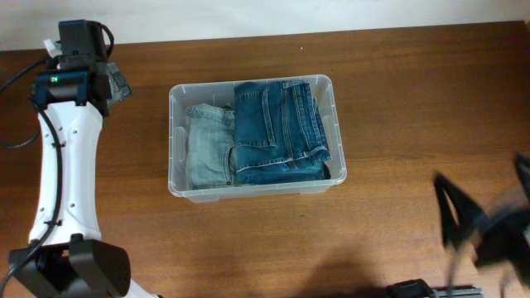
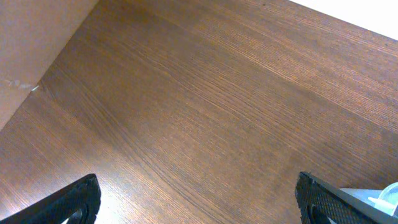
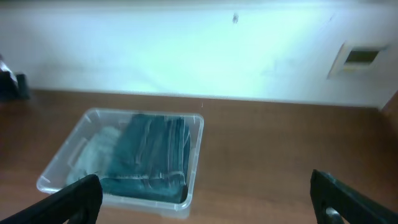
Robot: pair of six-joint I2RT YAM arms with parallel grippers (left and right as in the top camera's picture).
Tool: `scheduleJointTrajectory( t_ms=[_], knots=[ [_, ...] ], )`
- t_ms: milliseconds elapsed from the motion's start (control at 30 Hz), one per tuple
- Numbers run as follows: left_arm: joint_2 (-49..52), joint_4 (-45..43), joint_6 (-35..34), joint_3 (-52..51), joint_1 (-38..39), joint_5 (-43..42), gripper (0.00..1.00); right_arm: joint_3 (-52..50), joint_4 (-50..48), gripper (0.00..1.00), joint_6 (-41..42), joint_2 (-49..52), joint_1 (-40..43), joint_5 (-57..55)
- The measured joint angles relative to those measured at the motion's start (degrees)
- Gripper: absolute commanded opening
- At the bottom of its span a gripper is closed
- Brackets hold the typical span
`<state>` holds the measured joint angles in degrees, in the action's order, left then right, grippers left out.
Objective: Pack container
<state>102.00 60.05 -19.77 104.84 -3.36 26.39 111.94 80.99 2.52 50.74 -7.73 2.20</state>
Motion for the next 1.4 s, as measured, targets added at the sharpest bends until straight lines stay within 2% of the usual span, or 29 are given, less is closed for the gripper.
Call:
scheduleJointTrajectory(
  t_ms=[133, 333, 633, 900, 1033, 1233, 1400],
  knots=[
    [0.00, 0.00, 0.02, 0.00, 0.00, -0.02, 1.00, -4.76, -0.11, 0.98, -0.07, -9.79, 0.00, -0.28],
    [0.00, 0.13, 0.00, 0.00, 0.00, 0.02, 0.99, -22.62, -2.05, 0.99, 0.00, -25.83, -0.04, -0.68],
    [0.00, 0.15, 0.02, 0.00, 0.00, 0.02, 0.99, -55.56, -26.47, 0.98, 0.00, -44.39, -0.13, -0.72],
    [0.00, 0.15, 0.02, 0.00, 0.00, 0.02, 1.00, -81.05, -57.81, 0.98, 0.00, -48.68, -0.20, -0.48],
    [0.00, 0.17, 0.02, 0.00, 0.00, 0.00, 0.99, -89.53, -71.04, 0.99, 0.04, -48.81, -0.20, 0.07],
    [0.00, 0.17, 0.00, 0.00, 0.00, 0.02, 0.99, -98.79, -82.60, 0.98, 0.04, -49.62, -0.20, 0.26],
    [0.00, 0.17, 0.02, 0.00, 0.00, 0.02, 0.99, -101.96, -84.46, 0.99, 0.02, -49.83, -0.20, 0.22]
  ],
)
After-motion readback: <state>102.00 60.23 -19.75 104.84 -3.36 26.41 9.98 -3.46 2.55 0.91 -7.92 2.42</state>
